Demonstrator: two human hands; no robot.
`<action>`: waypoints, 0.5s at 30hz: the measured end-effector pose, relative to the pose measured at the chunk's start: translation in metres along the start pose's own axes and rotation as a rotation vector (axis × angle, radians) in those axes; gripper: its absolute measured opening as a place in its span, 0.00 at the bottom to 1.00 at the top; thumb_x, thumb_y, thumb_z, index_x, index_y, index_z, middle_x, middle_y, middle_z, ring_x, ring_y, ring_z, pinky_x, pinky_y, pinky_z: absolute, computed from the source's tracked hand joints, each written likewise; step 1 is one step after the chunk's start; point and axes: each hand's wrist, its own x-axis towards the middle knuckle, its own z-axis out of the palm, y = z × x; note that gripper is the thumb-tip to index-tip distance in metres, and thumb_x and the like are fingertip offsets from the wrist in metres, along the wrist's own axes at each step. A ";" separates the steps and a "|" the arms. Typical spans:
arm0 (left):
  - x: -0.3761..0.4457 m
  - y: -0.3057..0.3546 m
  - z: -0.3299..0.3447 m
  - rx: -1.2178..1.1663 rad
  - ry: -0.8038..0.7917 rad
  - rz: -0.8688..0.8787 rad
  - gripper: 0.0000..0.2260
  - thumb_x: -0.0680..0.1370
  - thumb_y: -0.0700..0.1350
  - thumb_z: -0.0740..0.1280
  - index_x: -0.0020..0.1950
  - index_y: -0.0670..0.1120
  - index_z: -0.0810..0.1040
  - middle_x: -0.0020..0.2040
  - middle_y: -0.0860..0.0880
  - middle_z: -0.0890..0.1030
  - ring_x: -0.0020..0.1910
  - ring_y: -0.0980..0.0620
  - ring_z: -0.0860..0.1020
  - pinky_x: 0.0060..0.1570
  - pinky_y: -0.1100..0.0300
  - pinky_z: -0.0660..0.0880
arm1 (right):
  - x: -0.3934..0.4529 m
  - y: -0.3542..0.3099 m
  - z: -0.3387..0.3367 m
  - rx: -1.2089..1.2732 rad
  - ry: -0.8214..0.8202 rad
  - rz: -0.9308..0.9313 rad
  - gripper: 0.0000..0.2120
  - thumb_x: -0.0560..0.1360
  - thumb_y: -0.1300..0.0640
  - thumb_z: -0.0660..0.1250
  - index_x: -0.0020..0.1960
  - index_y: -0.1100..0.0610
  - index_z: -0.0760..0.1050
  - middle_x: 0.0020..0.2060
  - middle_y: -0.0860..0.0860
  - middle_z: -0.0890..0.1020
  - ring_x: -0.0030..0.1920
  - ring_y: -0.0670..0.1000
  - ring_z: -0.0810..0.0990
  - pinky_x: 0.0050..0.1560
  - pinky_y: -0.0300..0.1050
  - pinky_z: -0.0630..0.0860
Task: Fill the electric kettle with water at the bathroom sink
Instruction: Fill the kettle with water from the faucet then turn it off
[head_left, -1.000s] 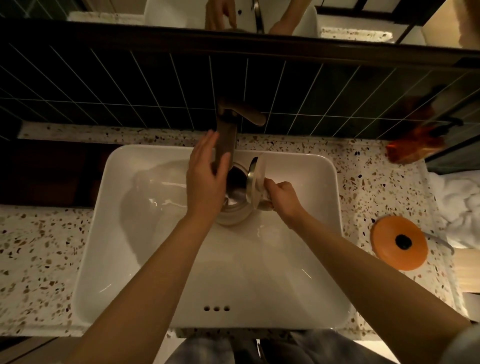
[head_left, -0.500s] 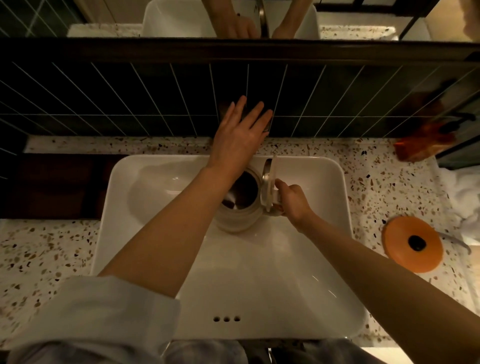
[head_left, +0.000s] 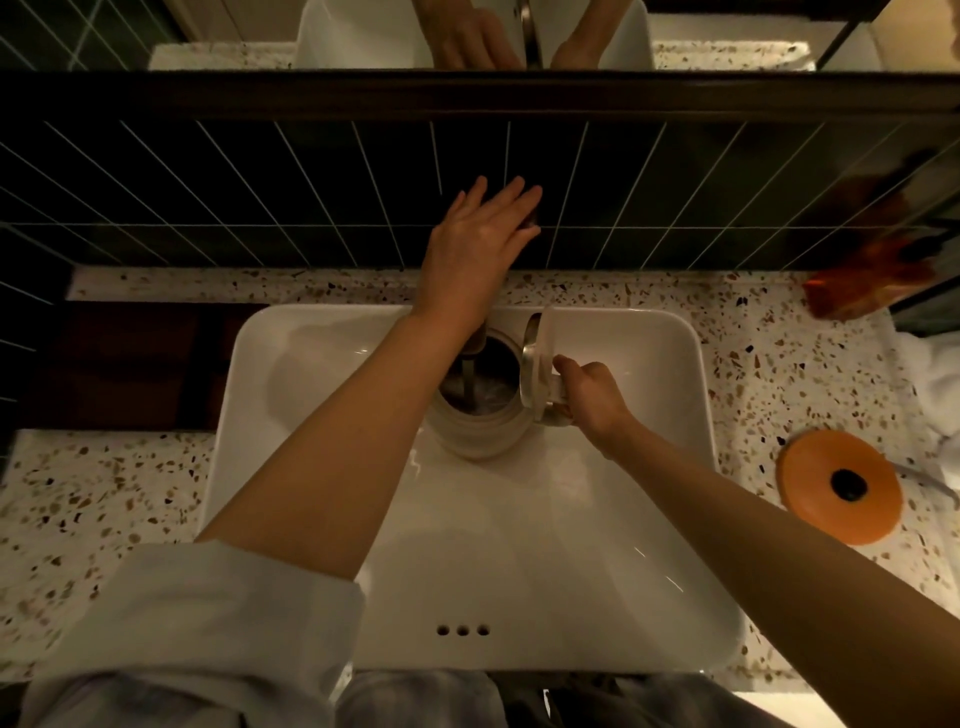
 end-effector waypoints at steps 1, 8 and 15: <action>-0.001 0.001 0.000 -0.032 0.006 -0.012 0.19 0.80 0.48 0.61 0.70 0.44 0.73 0.71 0.43 0.74 0.73 0.38 0.67 0.73 0.47 0.59 | 0.000 0.000 0.000 0.008 -0.002 0.003 0.17 0.76 0.47 0.59 0.38 0.60 0.73 0.36 0.57 0.76 0.40 0.57 0.77 0.46 0.52 0.75; -0.026 0.000 -0.020 -0.501 0.203 -0.344 0.18 0.76 0.41 0.69 0.67 0.47 0.77 0.69 0.49 0.76 0.75 0.53 0.64 0.74 0.61 0.59 | -0.001 0.000 -0.001 0.029 0.007 -0.011 0.16 0.78 0.52 0.59 0.33 0.58 0.67 0.31 0.53 0.72 0.33 0.51 0.73 0.34 0.44 0.68; -0.117 -0.018 -0.009 -0.846 0.370 -0.995 0.22 0.75 0.42 0.71 0.69 0.50 0.75 0.68 0.53 0.77 0.68 0.55 0.73 0.62 0.66 0.69 | 0.001 -0.003 0.000 0.009 0.007 -0.019 0.15 0.77 0.55 0.58 0.33 0.57 0.67 0.31 0.53 0.71 0.32 0.51 0.71 0.33 0.42 0.69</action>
